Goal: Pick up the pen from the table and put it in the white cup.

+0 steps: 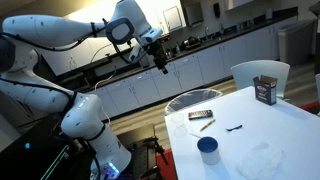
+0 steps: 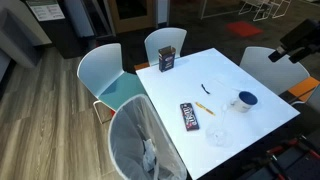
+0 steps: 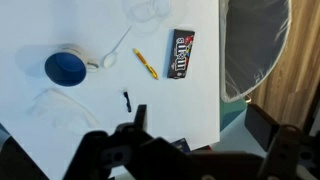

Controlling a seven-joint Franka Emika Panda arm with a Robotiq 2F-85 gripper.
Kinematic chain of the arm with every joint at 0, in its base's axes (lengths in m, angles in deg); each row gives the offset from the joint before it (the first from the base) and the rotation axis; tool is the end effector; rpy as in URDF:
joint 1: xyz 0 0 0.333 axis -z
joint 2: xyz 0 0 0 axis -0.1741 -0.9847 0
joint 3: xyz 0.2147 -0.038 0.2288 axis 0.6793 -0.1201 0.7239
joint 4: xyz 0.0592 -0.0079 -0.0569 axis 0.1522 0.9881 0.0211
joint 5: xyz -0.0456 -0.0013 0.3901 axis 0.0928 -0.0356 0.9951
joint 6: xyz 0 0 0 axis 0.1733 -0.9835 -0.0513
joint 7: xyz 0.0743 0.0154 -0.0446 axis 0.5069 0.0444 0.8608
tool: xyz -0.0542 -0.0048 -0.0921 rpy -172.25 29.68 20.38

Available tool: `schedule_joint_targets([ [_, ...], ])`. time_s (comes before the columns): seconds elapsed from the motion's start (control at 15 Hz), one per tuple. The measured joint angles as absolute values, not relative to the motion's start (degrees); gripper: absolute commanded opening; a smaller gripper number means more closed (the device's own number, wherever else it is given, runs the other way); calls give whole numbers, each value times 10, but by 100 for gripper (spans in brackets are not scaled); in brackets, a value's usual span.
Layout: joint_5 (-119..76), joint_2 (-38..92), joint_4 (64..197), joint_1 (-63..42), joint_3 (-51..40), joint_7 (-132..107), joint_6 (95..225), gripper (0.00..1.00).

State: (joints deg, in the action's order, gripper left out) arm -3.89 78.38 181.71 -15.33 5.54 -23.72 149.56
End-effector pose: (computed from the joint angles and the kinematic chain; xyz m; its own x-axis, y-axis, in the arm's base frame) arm 0.3794 0.0994 0.5114 0.9587 -0.2111 0.1903 -0.1643 -0.9580 -0.2351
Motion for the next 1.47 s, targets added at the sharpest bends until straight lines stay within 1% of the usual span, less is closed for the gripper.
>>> schedule_joint_targets([
  [0.67,-39,782,1817,-153,55,-231,1496,100],
  [0.87,-39,761,1817,-153,47,-208,1519,100],
  [1.07,-39,702,1814,-145,37,-204,1569,100],
  [1.47,-39,518,1797,-122,31,-250,1706,100],
])
